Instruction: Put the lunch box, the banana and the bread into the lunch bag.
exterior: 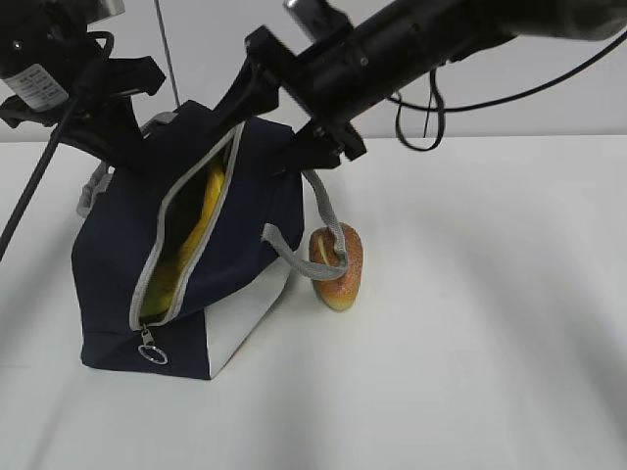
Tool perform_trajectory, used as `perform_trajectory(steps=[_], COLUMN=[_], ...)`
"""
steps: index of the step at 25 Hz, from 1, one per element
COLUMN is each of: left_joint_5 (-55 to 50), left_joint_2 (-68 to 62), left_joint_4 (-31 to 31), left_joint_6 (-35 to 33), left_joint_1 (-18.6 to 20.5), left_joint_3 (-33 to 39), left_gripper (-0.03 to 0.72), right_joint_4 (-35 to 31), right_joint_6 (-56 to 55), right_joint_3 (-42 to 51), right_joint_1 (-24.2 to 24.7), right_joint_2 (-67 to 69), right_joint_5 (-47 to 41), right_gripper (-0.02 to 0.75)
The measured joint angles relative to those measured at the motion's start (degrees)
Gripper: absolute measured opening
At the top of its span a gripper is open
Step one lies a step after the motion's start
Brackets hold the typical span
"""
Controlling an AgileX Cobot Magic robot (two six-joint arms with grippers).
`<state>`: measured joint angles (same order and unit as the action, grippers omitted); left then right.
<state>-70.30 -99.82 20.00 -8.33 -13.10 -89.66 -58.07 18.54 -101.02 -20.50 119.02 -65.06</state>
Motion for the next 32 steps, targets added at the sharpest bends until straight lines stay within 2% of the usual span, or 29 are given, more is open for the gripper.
perform_trajectory(steps=[5,13,15,20,27,32], left_joint_5=[0.0,0.0,-0.05,-0.05,-0.05,-0.1], left_joint_2=[0.0,0.0,0.0,0.0,0.0,0.0], left_joint_4=[-0.08,-0.08,-0.11,-0.18,-0.18,-0.18], left_joint_6=[0.0,0.0,0.0,0.0,0.0,0.0], left_joint_1=[0.0,0.0,0.0,0.0,0.0,0.0], left_joint_3=[0.0,0.0,0.0,0.0,0.0,0.0], left_gripper=[0.001,0.001,0.001,0.001,0.001,0.001], right_joint_4=[3.39,29.03,33.71,36.38,37.41,37.41], right_joint_6=[2.9,-2.63,-4.46,-6.71,-7.53,-7.53], right_joint_3=[0.0,0.0,1.07,9.87,29.33,34.72], right_joint_1=[1.62,1.65,1.65,1.75,1.75,1.75], right_joint_2=[-7.84,-14.01,-14.16,-16.74,-22.18,-21.78], right_joint_5=[-3.19,-3.88,-3.57,4.8,21.87,28.01], right_gripper=[0.59,0.588,0.587,0.586,0.585,0.584])
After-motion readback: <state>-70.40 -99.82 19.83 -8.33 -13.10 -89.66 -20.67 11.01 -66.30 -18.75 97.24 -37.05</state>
